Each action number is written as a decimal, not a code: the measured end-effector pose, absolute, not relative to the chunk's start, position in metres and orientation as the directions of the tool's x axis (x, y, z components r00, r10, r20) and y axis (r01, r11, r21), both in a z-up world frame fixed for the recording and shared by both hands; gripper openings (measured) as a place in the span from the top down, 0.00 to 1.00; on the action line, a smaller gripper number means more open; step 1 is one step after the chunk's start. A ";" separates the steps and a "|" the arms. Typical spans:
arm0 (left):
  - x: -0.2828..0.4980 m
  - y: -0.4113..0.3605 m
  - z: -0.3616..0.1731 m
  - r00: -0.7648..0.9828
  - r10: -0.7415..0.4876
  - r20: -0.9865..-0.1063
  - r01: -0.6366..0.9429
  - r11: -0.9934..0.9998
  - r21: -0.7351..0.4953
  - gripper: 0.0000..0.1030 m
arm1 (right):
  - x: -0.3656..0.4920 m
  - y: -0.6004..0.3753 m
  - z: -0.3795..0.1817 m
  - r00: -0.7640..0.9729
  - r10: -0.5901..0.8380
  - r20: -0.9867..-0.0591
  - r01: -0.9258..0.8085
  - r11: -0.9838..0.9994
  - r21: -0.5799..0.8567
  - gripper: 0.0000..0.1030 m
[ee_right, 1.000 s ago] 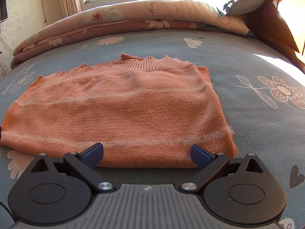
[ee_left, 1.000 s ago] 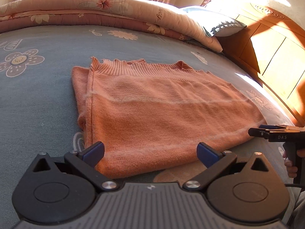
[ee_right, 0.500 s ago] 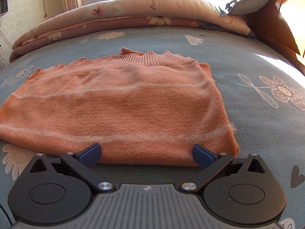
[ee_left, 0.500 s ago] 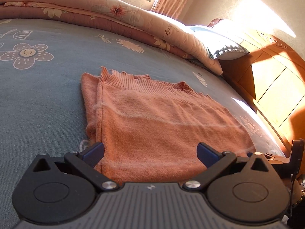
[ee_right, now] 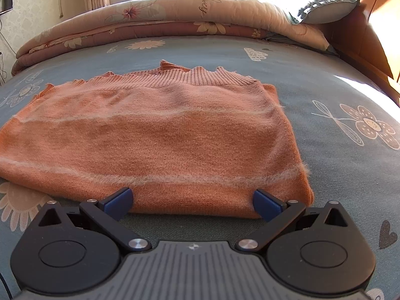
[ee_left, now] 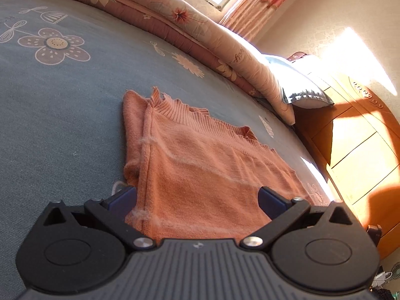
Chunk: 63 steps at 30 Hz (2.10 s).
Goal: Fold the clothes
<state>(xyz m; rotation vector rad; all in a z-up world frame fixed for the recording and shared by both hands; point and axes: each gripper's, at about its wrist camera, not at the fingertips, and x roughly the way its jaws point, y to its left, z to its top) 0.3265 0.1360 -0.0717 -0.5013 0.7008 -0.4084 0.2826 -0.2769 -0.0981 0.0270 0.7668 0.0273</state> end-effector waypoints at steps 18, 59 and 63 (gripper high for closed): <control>0.351 0.097 -0.089 0.728 -0.429 -0.535 0.206 0.881 -0.426 0.01 | 0.280 -0.273 -0.102 0.732 0.017 -0.682 -0.025 1.000 -0.002 0.00; 0.420 0.118 -0.074 0.701 -0.401 -0.589 0.044 0.850 -0.526 0.04 | 0.287 -0.273 -0.097 0.665 0.029 -0.746 -0.067 0.998 -0.021 0.00; 0.382 0.125 -0.023 0.839 -0.381 -0.388 0.158 0.854 -0.496 0.00 | 0.287 -0.271 -0.097 0.658 0.021 -0.752 -0.065 0.997 -0.029 0.00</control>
